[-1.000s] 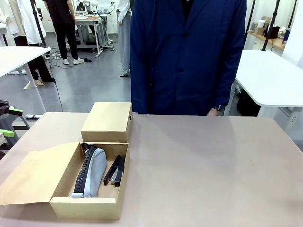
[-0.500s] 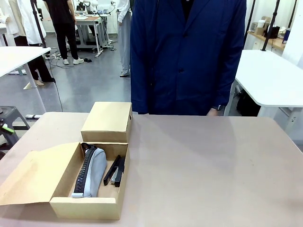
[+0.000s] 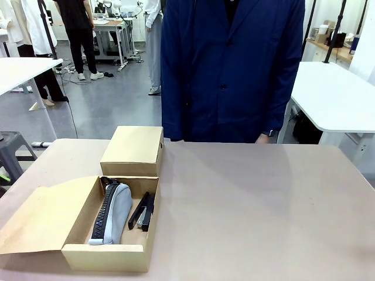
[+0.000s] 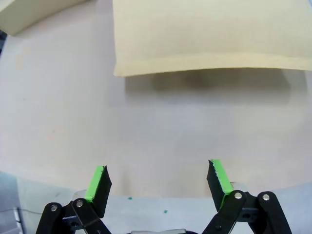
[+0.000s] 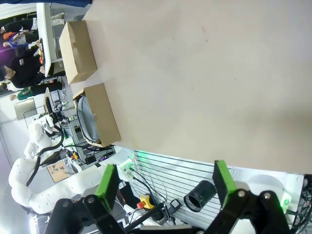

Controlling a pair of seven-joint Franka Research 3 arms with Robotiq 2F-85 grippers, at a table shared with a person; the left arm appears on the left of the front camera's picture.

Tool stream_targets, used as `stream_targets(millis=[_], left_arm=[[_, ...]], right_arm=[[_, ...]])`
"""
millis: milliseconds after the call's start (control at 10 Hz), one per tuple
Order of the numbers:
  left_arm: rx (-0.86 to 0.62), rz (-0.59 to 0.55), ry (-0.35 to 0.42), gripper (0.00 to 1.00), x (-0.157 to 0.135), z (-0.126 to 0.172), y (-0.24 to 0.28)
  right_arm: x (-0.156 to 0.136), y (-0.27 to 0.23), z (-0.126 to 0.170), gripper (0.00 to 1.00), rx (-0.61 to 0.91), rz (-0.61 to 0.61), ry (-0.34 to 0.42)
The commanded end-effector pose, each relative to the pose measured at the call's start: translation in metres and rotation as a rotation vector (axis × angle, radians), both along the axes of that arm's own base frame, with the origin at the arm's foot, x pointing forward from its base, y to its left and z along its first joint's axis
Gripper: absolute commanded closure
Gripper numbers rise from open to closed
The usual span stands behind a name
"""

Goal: Place items inside the box.
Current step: Close the lid of the Mailer Box closest to the robot.

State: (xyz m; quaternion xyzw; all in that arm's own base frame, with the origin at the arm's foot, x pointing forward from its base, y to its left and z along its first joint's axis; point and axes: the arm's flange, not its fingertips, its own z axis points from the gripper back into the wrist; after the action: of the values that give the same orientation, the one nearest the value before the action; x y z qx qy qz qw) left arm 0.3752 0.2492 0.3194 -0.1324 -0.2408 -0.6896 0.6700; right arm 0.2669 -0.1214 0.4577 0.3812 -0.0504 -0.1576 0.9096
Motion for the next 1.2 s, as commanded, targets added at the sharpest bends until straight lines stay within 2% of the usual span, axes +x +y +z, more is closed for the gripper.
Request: stream_targets(millis=[0,200,500,800,1000,1100], left_arm=[[0.053,-0.007,0.070,0.00,-0.005,-0.015,-0.024],[0.082,-0.025,0.115,0.00,-0.001,-0.028,-0.046],[0.006,-0.103,0.175,0.00,-0.006,-0.025,-0.080],[0.005,-0.176,0.200,0.00,-0.011,-0.027,-0.102],[-0.088,-0.205,0.203,0.00,-0.013,-0.018,-0.107],[-0.135,-0.199,0.155,0.00,-0.015,-0.010,-0.110]], right_arm=[[0.000,-0.001,0.002,0.00,0.019,0.005,-0.018],[0.000,-0.001,0.002,0.00,0.019,0.005,-0.018],[0.000,-0.001,0.002,0.00,0.019,0.005,-0.018],[0.000,-0.001,0.002,0.00,0.019,0.005,-0.018],[0.000,-0.001,0.002,0.00,0.019,0.005,-0.018],[0.000,-0.001,0.002,0.00,0.019,0.005,-0.018]])
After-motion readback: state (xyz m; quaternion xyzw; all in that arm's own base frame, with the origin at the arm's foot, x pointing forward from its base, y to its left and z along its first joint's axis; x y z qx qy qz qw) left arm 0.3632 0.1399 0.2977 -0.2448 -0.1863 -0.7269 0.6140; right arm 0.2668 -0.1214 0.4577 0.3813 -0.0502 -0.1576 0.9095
